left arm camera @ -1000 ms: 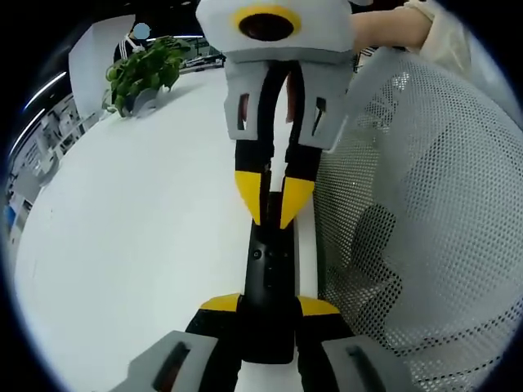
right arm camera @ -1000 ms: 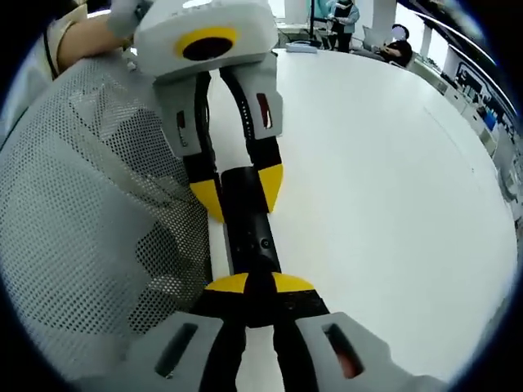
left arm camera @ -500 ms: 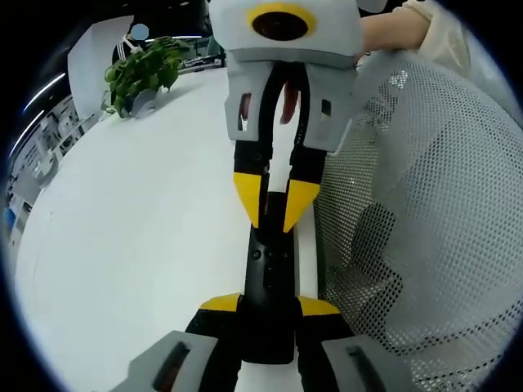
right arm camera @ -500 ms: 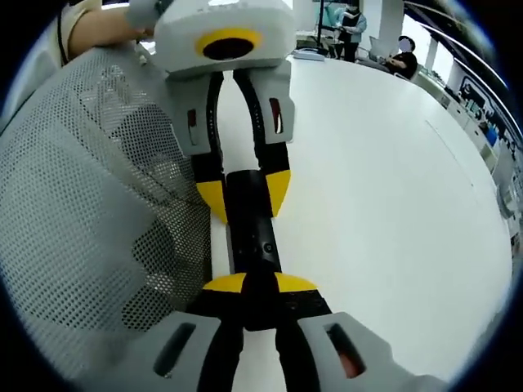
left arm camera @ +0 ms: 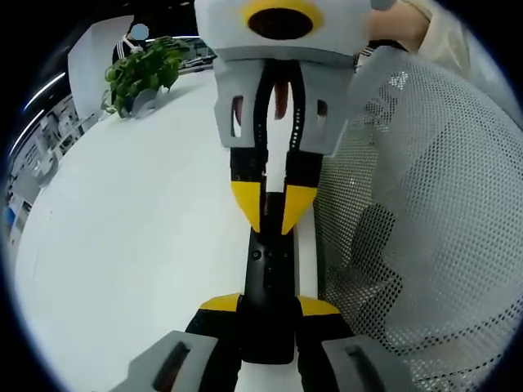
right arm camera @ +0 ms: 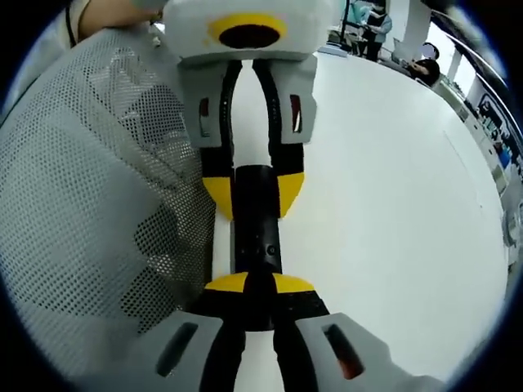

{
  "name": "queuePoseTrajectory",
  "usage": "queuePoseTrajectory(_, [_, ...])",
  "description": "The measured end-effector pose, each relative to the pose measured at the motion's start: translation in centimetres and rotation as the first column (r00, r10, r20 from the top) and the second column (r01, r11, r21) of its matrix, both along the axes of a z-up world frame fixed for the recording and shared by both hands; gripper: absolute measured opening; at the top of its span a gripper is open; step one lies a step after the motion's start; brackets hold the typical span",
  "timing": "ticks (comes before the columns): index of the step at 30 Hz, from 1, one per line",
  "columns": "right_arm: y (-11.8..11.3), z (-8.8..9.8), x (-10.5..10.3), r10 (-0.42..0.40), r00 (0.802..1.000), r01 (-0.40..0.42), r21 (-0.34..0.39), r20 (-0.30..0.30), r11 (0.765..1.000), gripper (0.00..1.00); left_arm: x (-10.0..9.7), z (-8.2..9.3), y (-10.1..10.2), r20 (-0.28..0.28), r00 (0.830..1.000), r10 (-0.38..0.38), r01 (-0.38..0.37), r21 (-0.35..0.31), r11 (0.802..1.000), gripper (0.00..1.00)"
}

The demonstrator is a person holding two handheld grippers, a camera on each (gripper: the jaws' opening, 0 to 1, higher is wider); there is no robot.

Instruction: Press the specified remote control buttons in sequence, fully releasing each button before pressing the next.

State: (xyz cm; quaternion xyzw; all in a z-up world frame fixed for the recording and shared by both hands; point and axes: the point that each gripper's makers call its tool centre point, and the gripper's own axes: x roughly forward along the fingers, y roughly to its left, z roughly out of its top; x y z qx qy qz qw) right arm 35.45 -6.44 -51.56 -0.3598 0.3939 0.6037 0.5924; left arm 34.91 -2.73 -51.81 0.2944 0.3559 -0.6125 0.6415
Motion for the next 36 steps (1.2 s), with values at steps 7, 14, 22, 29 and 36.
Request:
queuePoseTrajectory(7, [-0.11,0.23,-0.14,-0.049,0.999,0.049,0.042,-0.011,0.998,0.08,-0.02,0.0,0.01,0.001,1.0,0.0,0.0,0.001,1.0,0.24])
queuePoseTrajectory(14, [-0.18,0.43,-0.21,-0.057,0.998,0.056,0.101,0.008,0.993,0.08,-0.03,0.02,-0.01,0.002,1.0,0.0,0.0,0.001,1.0,0.24])
queuePoseTrajectory(22, [0.27,0.35,-0.07,-0.058,0.998,0.057,0.106,0.008,0.993,0.08,-0.03,0.0,0.0,0.001,1.0,0.001,-0.001,0.001,1.0,0.24])
queuePoseTrajectory(29, [0.34,0.25,-0.07,-0.024,1.0,0.023,0.052,0.011,0.998,0.07,-0.02,0.0,0.01,0.002,1.0,0.0,0.0,0.001,1.0,0.24])
queuePoseTrajectory(36, [0.41,0.08,-0.05,0.038,0.999,-0.037,-0.024,0.008,0.999,0.07,-0.02,0.03,0.01,0.001,1.0,0.0,0.0,-0.002,1.0,0.24])
